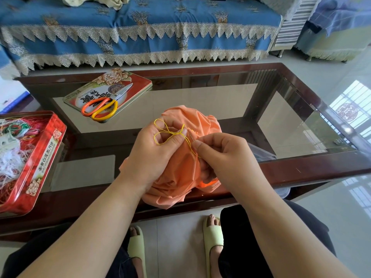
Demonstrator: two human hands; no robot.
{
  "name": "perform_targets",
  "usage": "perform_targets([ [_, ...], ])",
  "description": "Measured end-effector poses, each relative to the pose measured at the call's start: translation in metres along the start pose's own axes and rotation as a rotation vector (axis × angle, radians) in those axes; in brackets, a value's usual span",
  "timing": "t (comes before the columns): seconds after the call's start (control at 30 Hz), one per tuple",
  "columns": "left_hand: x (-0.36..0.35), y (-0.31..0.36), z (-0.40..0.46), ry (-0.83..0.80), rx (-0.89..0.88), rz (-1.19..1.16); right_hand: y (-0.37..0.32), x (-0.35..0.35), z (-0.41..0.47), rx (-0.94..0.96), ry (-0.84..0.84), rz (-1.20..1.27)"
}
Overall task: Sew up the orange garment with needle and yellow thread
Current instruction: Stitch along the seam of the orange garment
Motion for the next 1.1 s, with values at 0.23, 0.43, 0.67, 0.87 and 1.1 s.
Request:
perform_targets([
  [0.23, -0.004, 0.031, -0.011, 0.030, -0.348, 0.360, 0.003, 0.003, 0.001, 0.003, 0.006, -0.040],
  [0.43, -0.009, 0.030, -0.015, 0.029, -0.371, 0.321, -0.006, -0.001, -0.004, 0.096, 0.071, -0.090],
  [0.67, -0.013, 0.033, -0.019, -0.013, -0.343, 0.159, -0.019, 0.000, -0.008, 0.175, 0.105, 0.064],
  [0.87, 0.003, 0.028, -0.010, 0.070, -0.277, 0.099, -0.022, -0.010, -0.008, 0.203, -0.014, 0.033],
  [1.1, -0.014, 0.037, -0.018, -0.048, -0.357, 0.154, -0.020, -0.003, -0.006, 0.197, 0.038, 0.090],
])
Point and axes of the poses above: each hand's wrist, its own z-axis towards the middle knuckle, its own x-axis out of the back of the hand, y = z × x, the point moved 10 cm from there along z, towards the middle knuckle, and after that the axes turned 4 degrees about x, right-handed, at the moved point
